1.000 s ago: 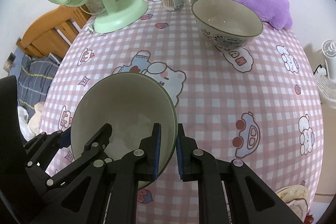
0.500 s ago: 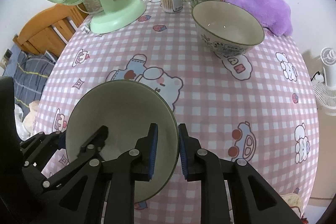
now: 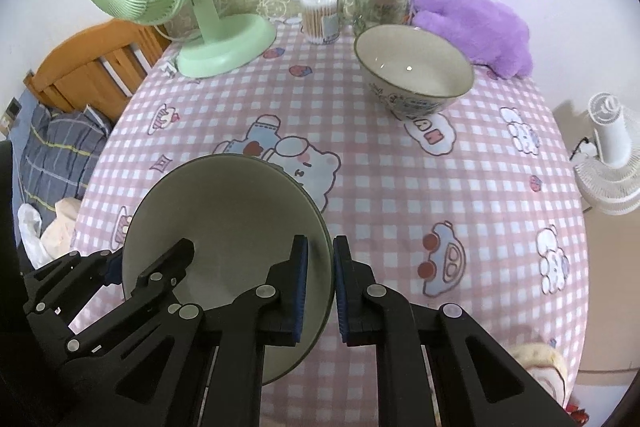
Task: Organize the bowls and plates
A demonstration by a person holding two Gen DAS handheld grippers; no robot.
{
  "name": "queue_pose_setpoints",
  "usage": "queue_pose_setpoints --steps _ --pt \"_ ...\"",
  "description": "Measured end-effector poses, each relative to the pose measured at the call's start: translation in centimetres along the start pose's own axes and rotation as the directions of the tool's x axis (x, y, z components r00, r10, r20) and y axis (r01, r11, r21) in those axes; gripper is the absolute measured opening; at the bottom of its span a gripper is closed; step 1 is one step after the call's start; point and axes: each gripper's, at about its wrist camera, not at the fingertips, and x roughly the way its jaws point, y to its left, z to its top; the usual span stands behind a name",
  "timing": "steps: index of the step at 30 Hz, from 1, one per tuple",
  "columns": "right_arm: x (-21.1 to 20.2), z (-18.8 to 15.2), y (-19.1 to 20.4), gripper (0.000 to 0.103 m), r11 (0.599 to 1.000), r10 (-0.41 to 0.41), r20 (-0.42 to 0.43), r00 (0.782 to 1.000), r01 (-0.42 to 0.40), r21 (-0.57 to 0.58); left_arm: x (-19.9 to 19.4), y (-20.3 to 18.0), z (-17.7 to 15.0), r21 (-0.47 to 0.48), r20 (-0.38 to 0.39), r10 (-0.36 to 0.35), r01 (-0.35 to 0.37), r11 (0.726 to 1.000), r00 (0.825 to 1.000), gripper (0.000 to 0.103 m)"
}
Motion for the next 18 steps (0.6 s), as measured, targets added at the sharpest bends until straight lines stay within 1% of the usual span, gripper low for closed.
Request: queue_pose_setpoints --steps 5,8,10,12,18 --pt "-2.9 -1.2 0.6 0.016 1.0 -0.016 0.039 0.999 0.015 0.022 -2.8 0.3 -1.0 0.01 0.043 -0.022 0.022 1.0 0.999 0.022" --pt "-4.6 -2.2 1.0 0.016 0.999 -0.027 0.06 0.998 0.025 0.028 -4.3 0.4 -1.9 0.021 0.069 -0.018 0.017 1.0 0.997 0.022" --pt "-5.7 -3.0 1.5 0.016 0.999 -0.041 0.072 0.997 0.039 0.02 -5.1 0.4 -2.6 0.031 0.076 -0.024 0.022 0.999 0.997 0.022" --pt "-6.8 -3.9 1.8 0.016 0.998 -0.056 0.082 0.995 0.055 0.018 -5.9 0.6 -3.3 0.028 0.077 -0.043 0.041 0.999 0.996 0.022" --pt "-9.7 -6.4 2.3 0.016 0.997 -0.076 0.108 0.991 0.072 0.036 -8.7 0.4 -5.6 0.04 0.11 -0.063 0.059 0.997 0.992 0.022"
